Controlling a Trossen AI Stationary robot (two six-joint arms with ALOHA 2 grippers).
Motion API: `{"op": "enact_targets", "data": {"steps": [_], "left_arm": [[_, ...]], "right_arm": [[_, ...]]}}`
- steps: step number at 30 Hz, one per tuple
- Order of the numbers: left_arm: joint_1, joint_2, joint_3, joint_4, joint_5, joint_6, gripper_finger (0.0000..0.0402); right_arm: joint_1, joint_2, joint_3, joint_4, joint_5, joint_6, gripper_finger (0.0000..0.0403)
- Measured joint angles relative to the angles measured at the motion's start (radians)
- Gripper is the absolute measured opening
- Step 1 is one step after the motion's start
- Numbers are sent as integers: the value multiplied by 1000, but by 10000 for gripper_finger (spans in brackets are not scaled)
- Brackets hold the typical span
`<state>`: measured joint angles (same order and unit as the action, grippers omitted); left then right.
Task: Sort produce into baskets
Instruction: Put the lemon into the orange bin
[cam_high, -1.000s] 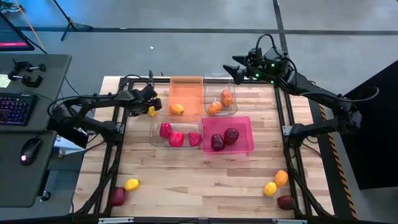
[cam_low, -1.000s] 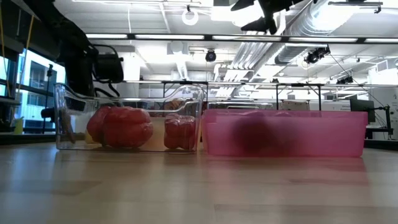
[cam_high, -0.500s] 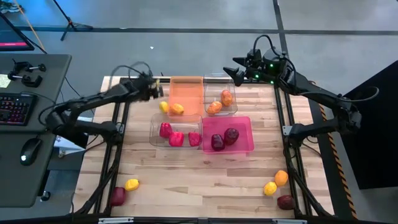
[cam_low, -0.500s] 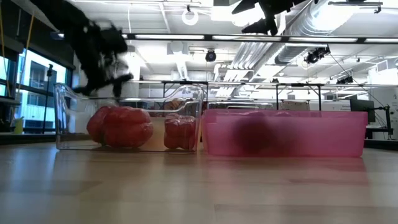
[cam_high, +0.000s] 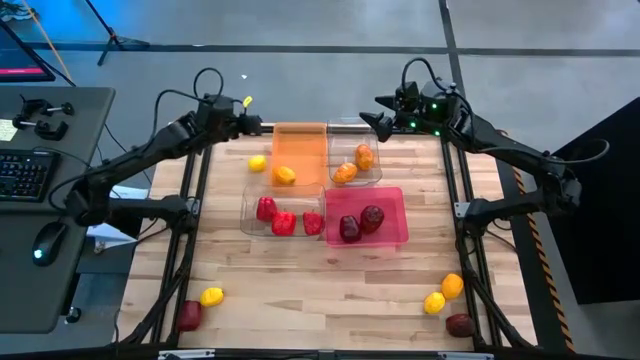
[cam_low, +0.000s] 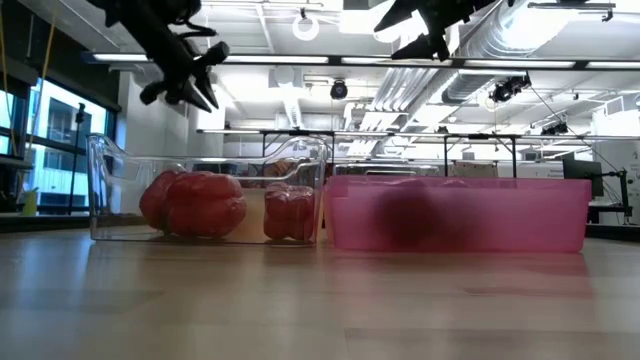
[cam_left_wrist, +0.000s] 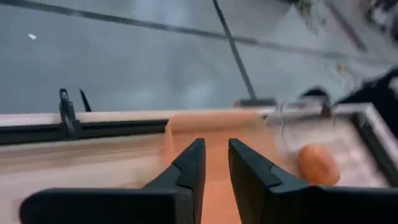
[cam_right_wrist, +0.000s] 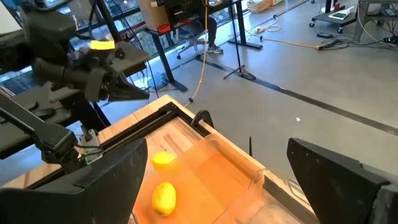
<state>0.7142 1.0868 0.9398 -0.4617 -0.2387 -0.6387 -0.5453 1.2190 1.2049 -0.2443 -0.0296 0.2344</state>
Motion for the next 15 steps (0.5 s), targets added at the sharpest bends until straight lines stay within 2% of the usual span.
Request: {"op": "enact_targets", "data": {"steps": [4,8,12,15], "left_arm": [[38,32,0,-45,71,47,65],[94,89,0,-47,161,82,99],[102,142,0,-64,255,282,149],[97,169,0,-117,272,374,190]], "right_arm": [[0,0,0,0,0,2,376],[0,0,0,0,0,22,376],[0,0,0,-17,0,53,376],[0,0,0,-53,0,56,376]]}}
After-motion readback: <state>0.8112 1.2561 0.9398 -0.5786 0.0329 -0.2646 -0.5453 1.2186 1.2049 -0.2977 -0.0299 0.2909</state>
